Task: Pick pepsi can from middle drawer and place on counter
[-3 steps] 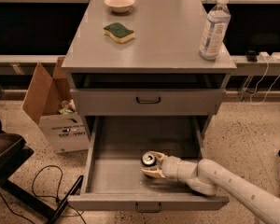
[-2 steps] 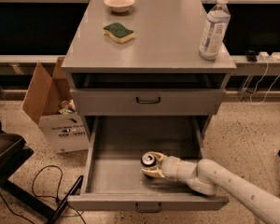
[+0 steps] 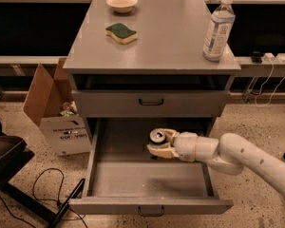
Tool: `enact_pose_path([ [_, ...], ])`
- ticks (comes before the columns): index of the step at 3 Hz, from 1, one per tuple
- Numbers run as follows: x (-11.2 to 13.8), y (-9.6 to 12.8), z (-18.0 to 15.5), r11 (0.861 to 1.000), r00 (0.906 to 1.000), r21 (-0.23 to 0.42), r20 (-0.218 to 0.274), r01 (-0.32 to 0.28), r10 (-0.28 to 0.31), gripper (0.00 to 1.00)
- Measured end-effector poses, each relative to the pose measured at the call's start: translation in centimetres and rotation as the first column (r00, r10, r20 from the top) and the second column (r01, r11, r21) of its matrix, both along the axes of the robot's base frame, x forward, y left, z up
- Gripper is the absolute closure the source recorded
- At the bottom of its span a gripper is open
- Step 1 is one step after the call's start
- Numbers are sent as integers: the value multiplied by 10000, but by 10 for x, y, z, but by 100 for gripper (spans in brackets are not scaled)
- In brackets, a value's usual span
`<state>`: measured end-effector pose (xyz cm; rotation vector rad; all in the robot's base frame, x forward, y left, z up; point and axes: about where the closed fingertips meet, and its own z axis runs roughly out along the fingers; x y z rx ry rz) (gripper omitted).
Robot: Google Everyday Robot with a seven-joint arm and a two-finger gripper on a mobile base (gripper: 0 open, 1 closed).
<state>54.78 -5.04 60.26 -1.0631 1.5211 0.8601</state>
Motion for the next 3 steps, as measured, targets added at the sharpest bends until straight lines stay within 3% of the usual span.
enact_pose_path([
  [1,13,3,86,9985,9973,48,-500,543,-540,100],
  [2,45,10,182,9879,9859,-179,-641,1539,-1548,100],
  [3,75,2,252,9760,9776,-752,-360,2043,-2074,100],
])
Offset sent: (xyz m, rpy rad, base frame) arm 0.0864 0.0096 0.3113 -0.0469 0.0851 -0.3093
